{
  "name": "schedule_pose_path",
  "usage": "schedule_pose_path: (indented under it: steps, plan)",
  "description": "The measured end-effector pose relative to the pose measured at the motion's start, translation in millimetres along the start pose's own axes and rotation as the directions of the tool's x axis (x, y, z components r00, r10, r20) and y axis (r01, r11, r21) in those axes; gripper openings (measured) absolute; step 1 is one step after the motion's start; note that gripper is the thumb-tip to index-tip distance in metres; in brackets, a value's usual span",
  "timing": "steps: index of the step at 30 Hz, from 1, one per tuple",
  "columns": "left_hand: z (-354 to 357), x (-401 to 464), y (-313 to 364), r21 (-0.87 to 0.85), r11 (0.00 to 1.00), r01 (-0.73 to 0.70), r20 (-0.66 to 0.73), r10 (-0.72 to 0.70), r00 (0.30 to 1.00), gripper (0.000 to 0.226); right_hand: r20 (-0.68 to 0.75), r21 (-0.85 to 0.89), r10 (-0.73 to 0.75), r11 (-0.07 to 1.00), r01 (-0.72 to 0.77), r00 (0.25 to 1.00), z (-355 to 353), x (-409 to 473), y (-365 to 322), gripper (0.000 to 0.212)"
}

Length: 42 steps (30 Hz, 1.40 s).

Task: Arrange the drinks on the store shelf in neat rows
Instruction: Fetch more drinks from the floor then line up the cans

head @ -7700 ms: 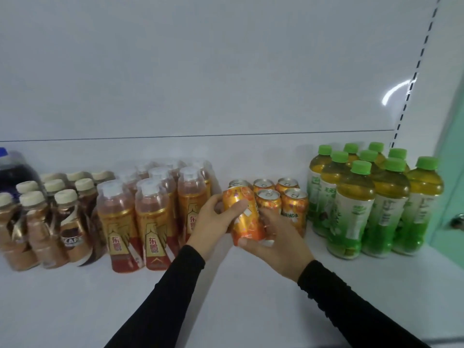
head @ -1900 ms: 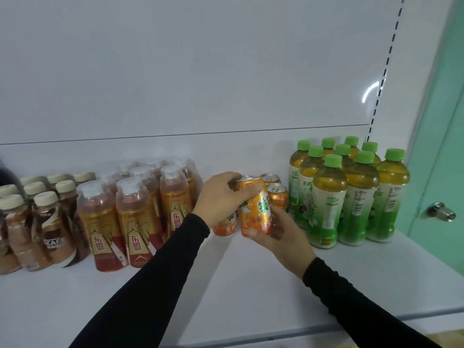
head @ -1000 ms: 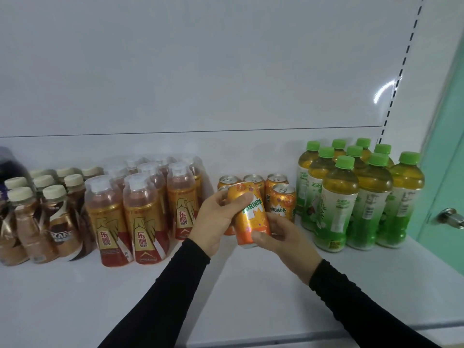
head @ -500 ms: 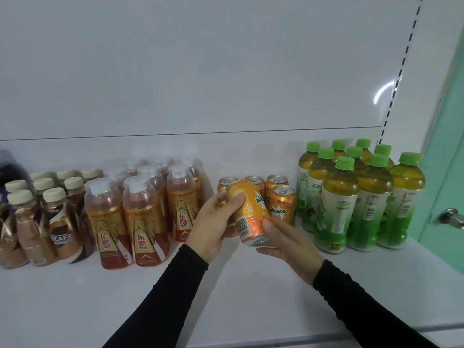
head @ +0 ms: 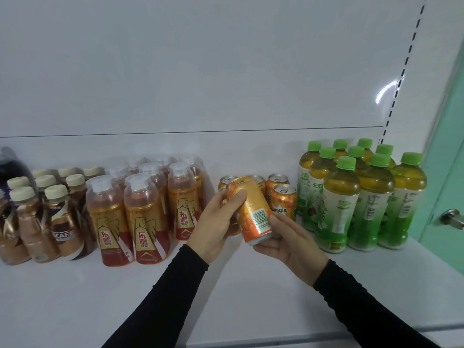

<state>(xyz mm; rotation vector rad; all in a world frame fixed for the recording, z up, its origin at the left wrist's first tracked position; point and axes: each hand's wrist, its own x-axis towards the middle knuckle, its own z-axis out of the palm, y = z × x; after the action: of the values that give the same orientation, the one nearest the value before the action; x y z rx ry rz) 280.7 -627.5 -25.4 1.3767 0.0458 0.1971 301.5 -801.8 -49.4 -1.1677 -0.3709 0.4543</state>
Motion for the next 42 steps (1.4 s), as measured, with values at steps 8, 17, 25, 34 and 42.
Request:
schedule_pose_path:
  steps: [8, 17, 25, 34, 42]
  plan:
    - [5, 0, -4, 0.057, 0.998, -0.028, -0.12, 0.035, 0.992, 0.05, -0.034, -0.589, -0.142, 0.803, 0.095, 0.989, 4, 0, 5, 0.083]
    - [7, -2, 3, -0.019, 0.999, -0.036, -0.086, 0.034, 0.996, 0.052, -0.035, 0.0, -0.025, 1.0, 0.025, 0.999, -5, 3, 4, 0.055]
    - [9, 0, 6, -0.014, 1.0, -0.017, -0.139, 0.014, 0.99, 0.049, -0.009, -0.478, -0.095, 0.875, 0.079, 0.995, 2, -2, 0, 0.058]
    - [10, -1, 7, -0.053, 0.999, 0.0, -0.08, -0.004, 0.997, 0.034, 0.01, -0.062, -0.016, 0.998, 0.017, 1.0, -4, 1, 2, 0.053]
    - [13, 1, 6, -0.02, 0.998, -0.057, -0.169, 0.053, 0.984, 0.051, 0.023, -0.348, -0.062, 0.935, 0.066, 0.998, -4, 3, 1, 0.064]
